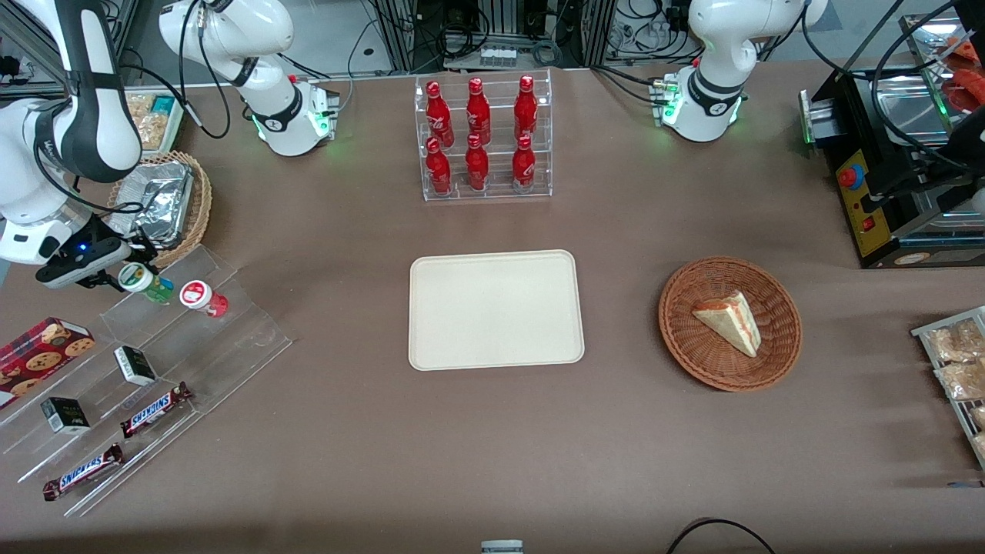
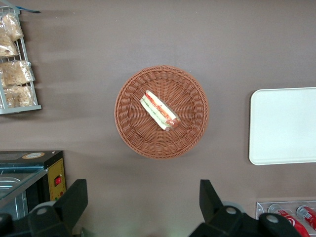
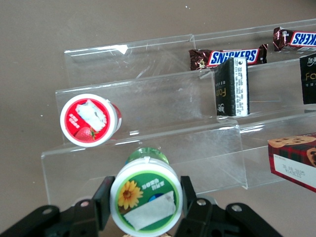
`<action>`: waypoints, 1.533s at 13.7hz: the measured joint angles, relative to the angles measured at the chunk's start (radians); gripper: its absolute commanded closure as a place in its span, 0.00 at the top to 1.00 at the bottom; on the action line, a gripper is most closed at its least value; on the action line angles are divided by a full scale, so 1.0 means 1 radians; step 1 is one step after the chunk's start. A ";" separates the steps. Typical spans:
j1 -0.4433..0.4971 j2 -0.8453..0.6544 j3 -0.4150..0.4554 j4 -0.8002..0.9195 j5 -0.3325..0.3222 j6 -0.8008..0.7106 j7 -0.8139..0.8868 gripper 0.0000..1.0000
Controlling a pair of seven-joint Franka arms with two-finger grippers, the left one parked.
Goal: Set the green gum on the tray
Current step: 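Close the right gripper around the green gum jar and lift it, then carry the gum jar with the right gripper over the cream tray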
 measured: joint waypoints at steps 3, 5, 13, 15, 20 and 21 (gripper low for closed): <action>0.004 0.000 0.002 0.021 0.000 -0.011 0.000 0.00; 0.010 -0.002 0.008 0.082 0.000 -0.110 0.006 0.00; 0.276 0.018 0.020 0.472 0.000 -0.603 0.402 0.00; 0.356 0.052 0.022 0.527 0.001 -0.631 0.541 0.00; 0.547 0.170 0.024 0.621 0.046 -0.632 0.917 0.00; 0.580 0.200 0.024 0.636 0.064 -0.628 0.986 0.00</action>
